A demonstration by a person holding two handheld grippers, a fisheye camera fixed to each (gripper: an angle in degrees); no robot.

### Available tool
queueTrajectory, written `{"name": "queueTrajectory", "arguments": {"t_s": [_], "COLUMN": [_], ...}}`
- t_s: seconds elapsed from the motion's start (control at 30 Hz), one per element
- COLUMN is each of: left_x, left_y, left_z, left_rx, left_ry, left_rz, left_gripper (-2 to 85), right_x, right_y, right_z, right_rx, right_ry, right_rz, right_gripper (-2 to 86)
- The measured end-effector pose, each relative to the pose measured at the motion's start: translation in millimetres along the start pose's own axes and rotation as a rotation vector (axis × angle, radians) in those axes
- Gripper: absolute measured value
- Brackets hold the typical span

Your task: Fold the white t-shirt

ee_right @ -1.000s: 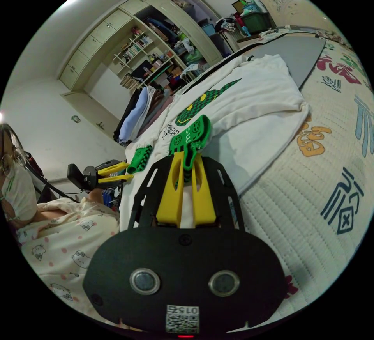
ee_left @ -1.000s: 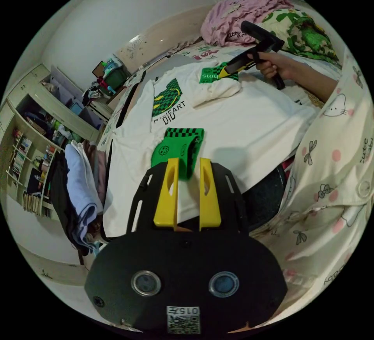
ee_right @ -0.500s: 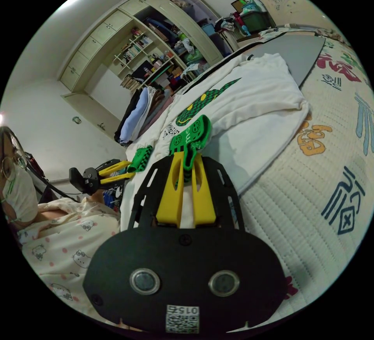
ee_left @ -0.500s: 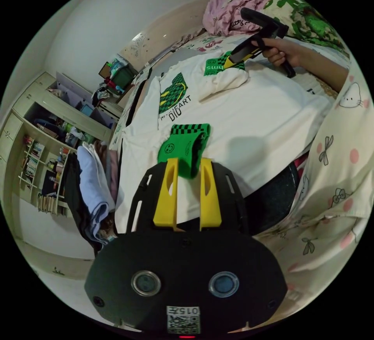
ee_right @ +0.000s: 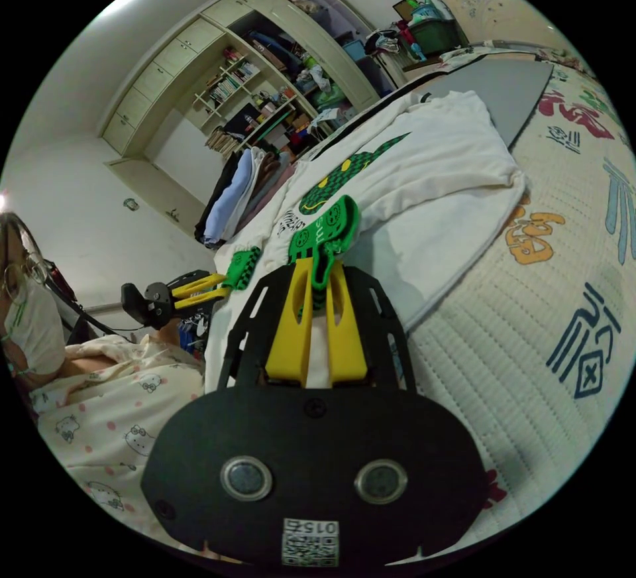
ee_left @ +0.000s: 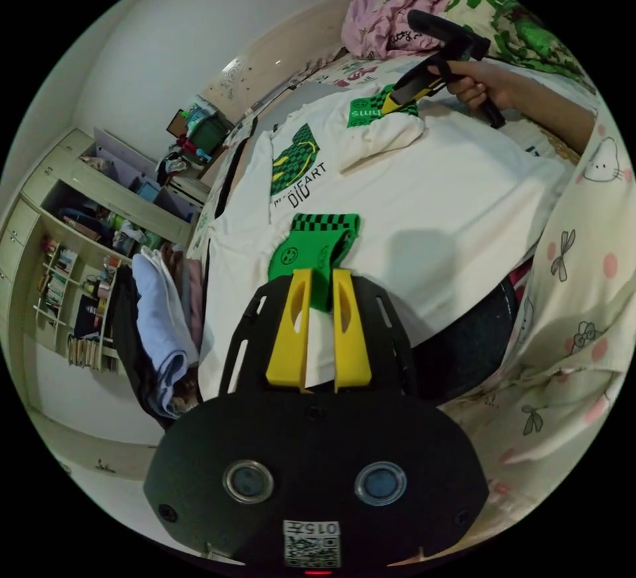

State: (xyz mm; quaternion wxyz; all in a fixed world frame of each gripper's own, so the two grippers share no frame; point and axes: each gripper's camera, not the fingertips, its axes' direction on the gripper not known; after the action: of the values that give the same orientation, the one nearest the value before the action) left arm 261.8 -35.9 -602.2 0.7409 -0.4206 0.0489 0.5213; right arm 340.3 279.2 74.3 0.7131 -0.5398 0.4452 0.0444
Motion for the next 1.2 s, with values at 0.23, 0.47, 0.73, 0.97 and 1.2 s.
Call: {"name": "queueTrajectory", "arguments": {"t_s": [0.23,0.47,0.73,0.97,1.2], "left_x": [-71.8,-460.5,-695.6,-694.4,-543.0], "left_y": [44.7,147.8,306.4,358.6,367.0], "left_z": [9.0,-5.4,120.3,199.0,102.4], "left_rx": [0.144,0.484,0.485,0.319,0.383], "left_ry": [0.109,-0.005,-0.070,-0.116,-0.013], "left_rz": [0.020,-0.676,-1.376,-1.369,-0.851], "left_gripper": [0.9,0.7,1.9,8.2,8.3], "right_x": [0.3,50.1,257.1,300.9,182.0], "right_y": [-7.4,-21.7,4.3,110.4,210.9], "right_z": [17.2,-176.5,-227.8,-203.8,-105.6], "right_rx": [0.058,0.664,0.849,0.831,0.597], "right_ry": [0.063,0.550,1.014,1.063,0.705], "right_rz": [-0.157,-0.025,0.519,0.609,0.079], "right_gripper": [1.4,1.4,2.7,5.2,5.5]}}
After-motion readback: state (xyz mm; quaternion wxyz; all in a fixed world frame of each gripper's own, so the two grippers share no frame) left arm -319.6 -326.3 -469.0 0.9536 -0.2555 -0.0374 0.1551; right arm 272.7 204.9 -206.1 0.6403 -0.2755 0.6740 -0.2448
